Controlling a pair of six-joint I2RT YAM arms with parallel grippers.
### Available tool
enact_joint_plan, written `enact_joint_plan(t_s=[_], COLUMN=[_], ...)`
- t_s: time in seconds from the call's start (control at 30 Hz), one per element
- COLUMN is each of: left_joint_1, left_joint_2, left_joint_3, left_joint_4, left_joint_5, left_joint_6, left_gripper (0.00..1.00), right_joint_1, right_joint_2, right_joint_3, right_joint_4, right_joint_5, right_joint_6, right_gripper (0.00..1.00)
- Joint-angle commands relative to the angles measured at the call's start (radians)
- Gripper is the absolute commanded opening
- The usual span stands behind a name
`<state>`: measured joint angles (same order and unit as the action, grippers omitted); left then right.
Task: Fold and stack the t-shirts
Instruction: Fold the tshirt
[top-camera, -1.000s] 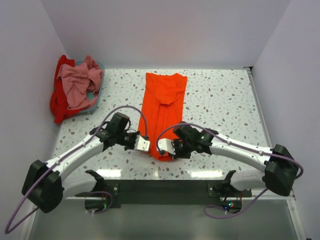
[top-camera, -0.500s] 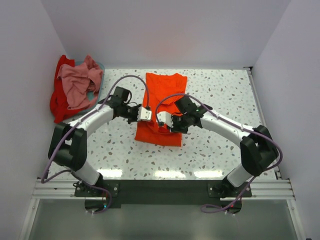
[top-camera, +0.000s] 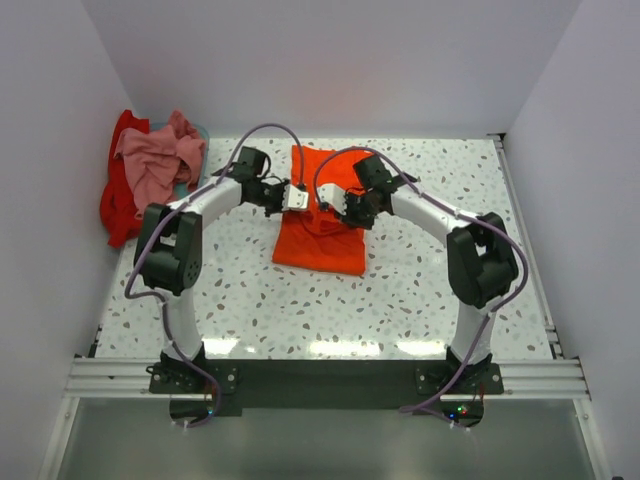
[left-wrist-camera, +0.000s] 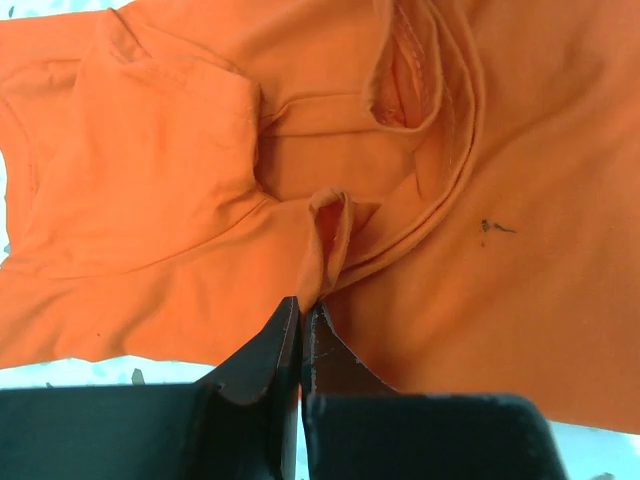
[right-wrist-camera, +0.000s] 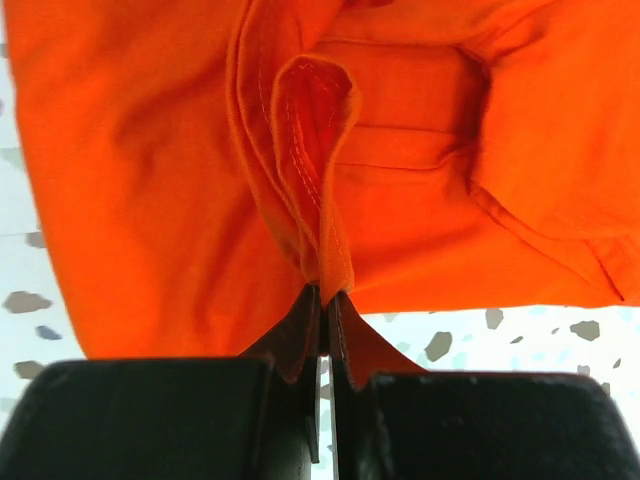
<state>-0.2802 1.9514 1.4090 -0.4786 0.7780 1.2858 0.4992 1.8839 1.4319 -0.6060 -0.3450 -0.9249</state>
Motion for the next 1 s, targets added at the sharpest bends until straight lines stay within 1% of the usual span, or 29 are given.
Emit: enact_joint_plan(t_s=[0.0, 0.1, 0.4, 0.5, 0.53, 0.57, 0.6, 0.63, 0.7, 0.73, 0.8, 0.83, 0.9, 0.97], left_joint_1=[0.015, 0.021, 0.024, 0.026, 0.027, 0.036, 0.036, 0.045, 0.061, 0.082, 0.111, 0.124, 0.148, 0.154], left_joint_2=[0.041, 0.087, 0.15, 0.158, 0.159, 0.149, 0.149, 0.141, 0.116, 0.109, 0.081, 0.072, 0.037, -0.03], left_joint_3=[0.076, 0.119, 0.16, 0.16, 0.16, 0.168, 0.168, 0.168, 0.173, 0.18, 0.188, 0.188, 0.176, 0.098], left_joint_4=[0.043, 0.04, 0.063, 0.1, 0.11, 0.142, 0.143, 0.156, 0.21, 0.21, 0.199, 0.19, 0.098, 0.054], left_joint_5=[0.032, 0.029, 0.004, -0.014, -0.023, -0.038, -0.045, -0.051, -0.059, -0.051, -0.054, -0.051, -0.019, -0.006], left_joint_6=[0.043, 0.046, 0.04, 0.011, -0.002, -0.06, -0.06, -0.08, -0.175, -0.199, -0.273, -0.295, -0.289, -0.26], left_gripper=[0.0, 0.0, 0.0, 0.08, 0.17, 0.31, 0.35, 0.39, 0.44, 0.46, 0.5, 0.5, 0.52, 0.52], right_joint_1=[-0.028, -0.042, -0.064, -0.065, -0.065, -0.065, -0.065, -0.067, -0.071, -0.077, -0.088, -0.093, -0.096, -0.096], right_joint_2=[0.041, 0.07, 0.153, 0.181, 0.184, 0.175, 0.175, 0.161, 0.136, 0.111, 0.083, 0.054, 0.021, -0.035], right_joint_3=[0.082, 0.11, 0.163, 0.186, 0.194, 0.202, 0.202, 0.206, 0.206, 0.203, 0.184, 0.176, 0.151, 0.11], right_joint_4=[0.006, 0.011, 0.045, 0.066, 0.068, 0.102, 0.103, 0.098, 0.103, 0.103, 0.109, 0.101, 0.069, 0.026], right_joint_5=[-0.04, -0.04, -0.015, 0.02, 0.043, 0.088, 0.098, 0.106, 0.123, 0.141, 0.164, 0.176, 0.173, 0.124], right_joint_6=[-0.042, -0.04, -0.005, 0.024, 0.04, 0.081, 0.089, 0.093, 0.116, 0.123, 0.147, 0.153, 0.15, 0.155], right_gripper=[0.0, 0.0, 0.0, 0.01, 0.09, 0.25, 0.25, 0.33, 0.35, 0.42, 0.49, 0.51, 0.51, 0.48])
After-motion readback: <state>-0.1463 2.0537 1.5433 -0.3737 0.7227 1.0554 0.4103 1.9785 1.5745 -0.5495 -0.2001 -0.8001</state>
